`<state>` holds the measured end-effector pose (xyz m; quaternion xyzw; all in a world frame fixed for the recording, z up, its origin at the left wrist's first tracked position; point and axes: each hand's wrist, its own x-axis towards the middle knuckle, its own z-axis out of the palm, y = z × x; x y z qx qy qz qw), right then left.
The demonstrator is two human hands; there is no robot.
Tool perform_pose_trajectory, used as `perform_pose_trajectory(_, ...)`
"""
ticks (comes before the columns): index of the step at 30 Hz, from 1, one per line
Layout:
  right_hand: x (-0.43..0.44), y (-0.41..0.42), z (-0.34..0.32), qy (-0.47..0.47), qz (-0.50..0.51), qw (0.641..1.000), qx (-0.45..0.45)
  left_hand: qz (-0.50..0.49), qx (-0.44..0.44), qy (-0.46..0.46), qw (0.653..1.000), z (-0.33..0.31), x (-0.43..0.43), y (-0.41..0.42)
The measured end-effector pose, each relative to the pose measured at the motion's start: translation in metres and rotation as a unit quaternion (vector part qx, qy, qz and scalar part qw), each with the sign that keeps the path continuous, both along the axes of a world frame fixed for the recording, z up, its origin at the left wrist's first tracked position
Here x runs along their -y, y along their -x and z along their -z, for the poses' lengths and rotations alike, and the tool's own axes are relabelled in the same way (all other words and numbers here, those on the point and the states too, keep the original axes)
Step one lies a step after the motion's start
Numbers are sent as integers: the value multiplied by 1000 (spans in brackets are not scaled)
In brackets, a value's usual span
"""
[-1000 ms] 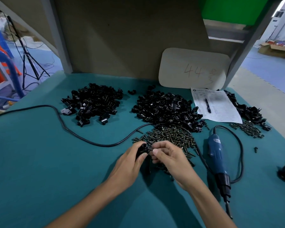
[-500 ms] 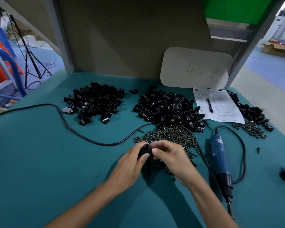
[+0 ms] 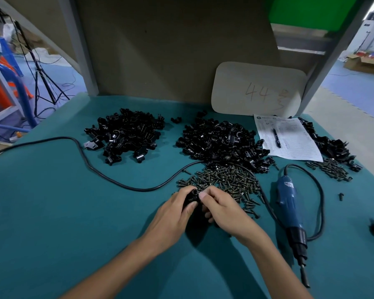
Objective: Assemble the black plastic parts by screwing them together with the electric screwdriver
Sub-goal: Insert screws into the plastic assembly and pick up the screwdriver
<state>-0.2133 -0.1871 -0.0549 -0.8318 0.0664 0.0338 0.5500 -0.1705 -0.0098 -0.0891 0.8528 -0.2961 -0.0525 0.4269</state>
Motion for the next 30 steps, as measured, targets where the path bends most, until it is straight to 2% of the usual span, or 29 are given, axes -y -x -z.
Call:
perform_pose_trajectory(2, 0, 1, -3, 2, -18, 1000, -12, 2, 1, -1, 1000, 0, 0, 0)
perform_pose_trajectory(5, 7, 6, -13, 148, -12, 989, 17, 3, 2, -1, 1000, 2, -1, 0)
perform_pose_trajectory(7, 25, 13, -22, 260, 54, 963, 55, 2, 0, 0, 1000, 4, -1, -1)
perform_pose_trajectory(9, 55, 25, -32, 335, 164, 925, 79, -2, -8, -1, 1000, 5, -1, -1)
perform_pose_trajectory(10, 73, 33, -33, 368, 216, 902, 66, -3, -11, -1, 1000, 5, -1, -1)
perform_pose_trajectory(12, 106, 49, -30, 424, 271, 864, -31, -6, -15, -1, 1000, 5, 0, -1)
perform_pose_trajectory(14, 127, 62, -22, 425, 275, 851, -142, -7, -13, -1, 1000, 4, 1, -2)
perform_pose_trajectory(17, 148, 68, -13, 352, 279, 871, -198, -12, -12, -2, 1000, 5, 0, -2)
perform_pose_trajectory(18, 153, 68, -13, 291, 288, 892, -190, -13, -14, -4, 1000, 5, 0, -2)
perform_pose_trajectory(20, 160, 69, -11, 91, 324, 932, -131, -11, -15, -12, 1000, 6, -1, -2)
perform_pose_trajectory(22, 158, 69, -8, -92, 387, 914, -79, -10, -9, -17, 1000, 7, 0, -2)
perform_pose_trajectory(25, 140, 66, -8, -257, 416, 872, -28, -8, -10, -23, 1000, 6, 1, -2)
perform_pose_trajectory(27, 128, 64, -6, -320, 393, 862, 12, -7, -7, -28, 1000, 6, 1, -1)
perform_pose_trajectory(30, 112, 58, -3, -348, 347, 870, 36, -4, -3, -29, 1000, 5, 0, -1)
